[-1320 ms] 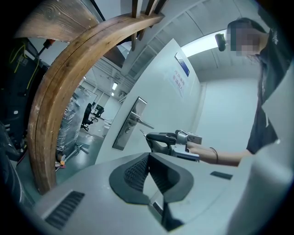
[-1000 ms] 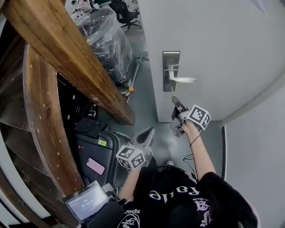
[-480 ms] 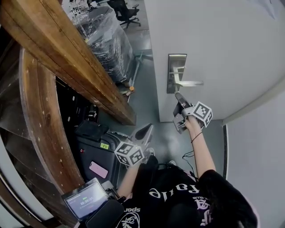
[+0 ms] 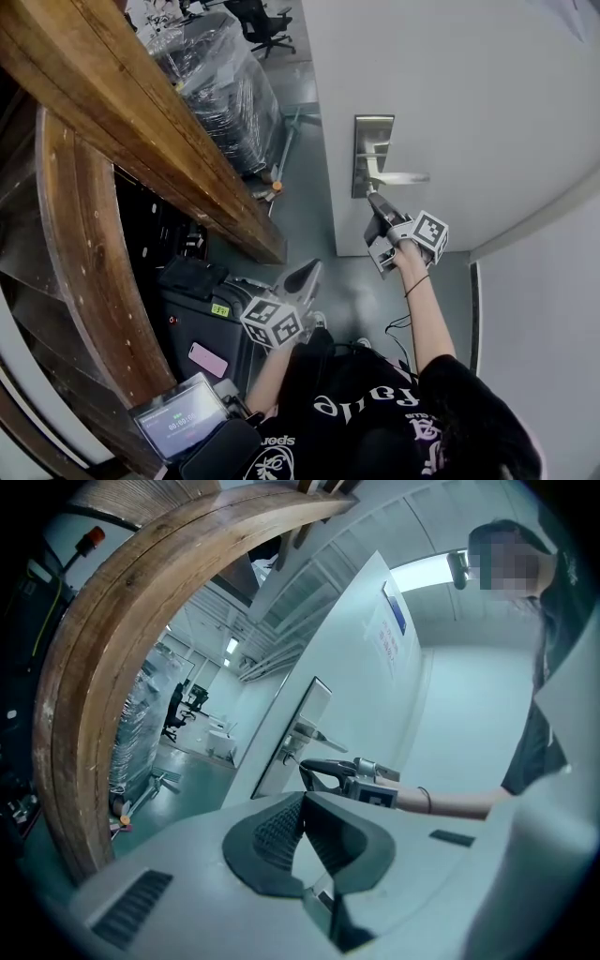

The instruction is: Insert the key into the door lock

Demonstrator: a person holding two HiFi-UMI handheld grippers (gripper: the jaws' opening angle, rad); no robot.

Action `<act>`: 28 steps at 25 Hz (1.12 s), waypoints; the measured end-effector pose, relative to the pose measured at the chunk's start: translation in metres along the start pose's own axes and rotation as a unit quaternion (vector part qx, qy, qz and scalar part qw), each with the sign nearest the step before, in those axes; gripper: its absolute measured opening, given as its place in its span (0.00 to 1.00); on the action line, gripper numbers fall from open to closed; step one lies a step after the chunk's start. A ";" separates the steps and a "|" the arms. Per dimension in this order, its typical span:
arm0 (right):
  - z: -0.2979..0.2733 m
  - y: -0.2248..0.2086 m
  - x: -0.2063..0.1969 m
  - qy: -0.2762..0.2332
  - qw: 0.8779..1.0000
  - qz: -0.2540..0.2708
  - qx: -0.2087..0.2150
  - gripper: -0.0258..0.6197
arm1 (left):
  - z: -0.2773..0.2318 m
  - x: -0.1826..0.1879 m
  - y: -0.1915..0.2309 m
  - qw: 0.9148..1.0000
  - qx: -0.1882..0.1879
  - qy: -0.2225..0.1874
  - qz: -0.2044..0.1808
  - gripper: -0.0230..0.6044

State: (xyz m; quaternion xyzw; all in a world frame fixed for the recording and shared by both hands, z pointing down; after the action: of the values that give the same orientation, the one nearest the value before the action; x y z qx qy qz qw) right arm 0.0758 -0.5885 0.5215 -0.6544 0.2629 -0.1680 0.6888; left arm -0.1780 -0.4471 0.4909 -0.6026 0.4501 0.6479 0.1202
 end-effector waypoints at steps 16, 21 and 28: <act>-0.011 0.004 0.000 -0.022 0.996 0.089 0.005 0.10 | 0.002 -0.005 -0.008 1.000 -0.004 0.002 -0.003 0.04; 0.021 0.012 -0.012 0.036 0.984 0.174 -0.011 0.10 | 0.004 -0.007 -0.019 1.000 0.004 -0.007 -0.001 0.04; 0.087 0.026 -0.043 0.090 0.969 0.228 -0.002 0.10 | 0.013 -0.031 -0.060 1.000 0.017 -0.017 0.012 0.04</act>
State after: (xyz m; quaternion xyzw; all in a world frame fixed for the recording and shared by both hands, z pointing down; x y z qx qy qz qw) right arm 0.0888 -0.4913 0.5022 -0.5606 0.4663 -0.0643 0.6813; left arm -0.1368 -0.3916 0.4903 -0.5842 0.4660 0.6515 0.1305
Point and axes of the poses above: the fingertips, and each gripper's own axes: z backward along the fingers, y to its left, x out of its top, the point moved 10 cm from there along z, backward along the fingers, and after that the axes turned 1 degree about -z, right-handed, at the moved point
